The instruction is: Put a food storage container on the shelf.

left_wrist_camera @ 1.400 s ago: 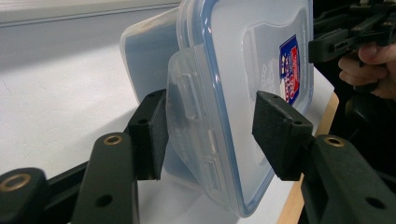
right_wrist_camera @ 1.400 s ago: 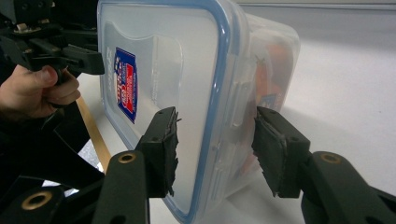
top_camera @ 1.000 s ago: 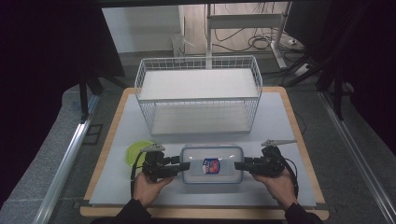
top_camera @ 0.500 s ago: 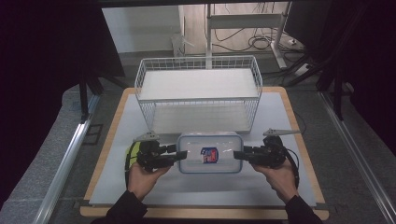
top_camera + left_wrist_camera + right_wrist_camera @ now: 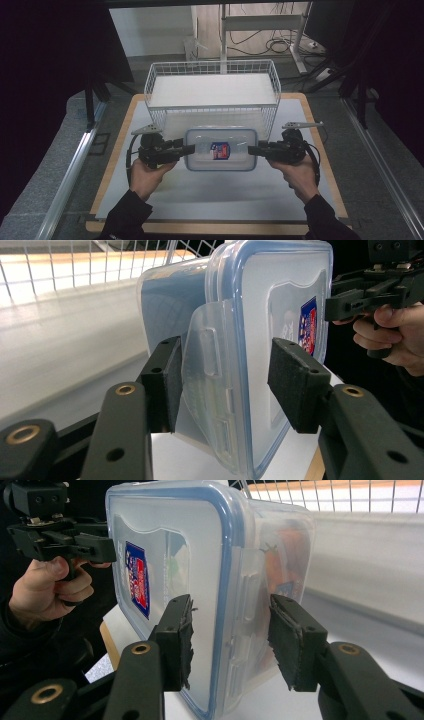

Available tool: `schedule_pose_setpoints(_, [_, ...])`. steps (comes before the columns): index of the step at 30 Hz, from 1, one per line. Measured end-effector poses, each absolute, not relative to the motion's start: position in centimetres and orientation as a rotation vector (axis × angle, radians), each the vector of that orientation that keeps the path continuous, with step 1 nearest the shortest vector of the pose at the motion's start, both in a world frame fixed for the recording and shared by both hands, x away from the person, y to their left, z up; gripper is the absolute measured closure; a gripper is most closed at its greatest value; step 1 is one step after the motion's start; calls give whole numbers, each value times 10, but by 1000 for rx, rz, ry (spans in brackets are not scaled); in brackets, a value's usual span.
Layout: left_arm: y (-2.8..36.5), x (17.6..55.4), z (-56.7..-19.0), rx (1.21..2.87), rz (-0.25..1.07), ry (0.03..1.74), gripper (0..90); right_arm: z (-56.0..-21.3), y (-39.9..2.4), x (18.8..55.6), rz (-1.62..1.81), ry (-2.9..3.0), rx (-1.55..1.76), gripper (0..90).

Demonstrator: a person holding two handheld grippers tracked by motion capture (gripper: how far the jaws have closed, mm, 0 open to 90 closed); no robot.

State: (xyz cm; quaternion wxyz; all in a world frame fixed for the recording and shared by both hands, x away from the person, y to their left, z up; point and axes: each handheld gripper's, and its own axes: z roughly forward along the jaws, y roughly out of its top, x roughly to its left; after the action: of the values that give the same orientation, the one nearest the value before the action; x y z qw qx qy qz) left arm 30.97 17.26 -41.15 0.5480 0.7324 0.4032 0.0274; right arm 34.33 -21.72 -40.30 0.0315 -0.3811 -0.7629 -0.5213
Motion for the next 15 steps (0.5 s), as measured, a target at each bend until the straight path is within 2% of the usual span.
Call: schedule_pose_setpoints(15, [186,339,-359,1706,98,934,490,-345,-203,373,-1655,-2378,-1160,531])
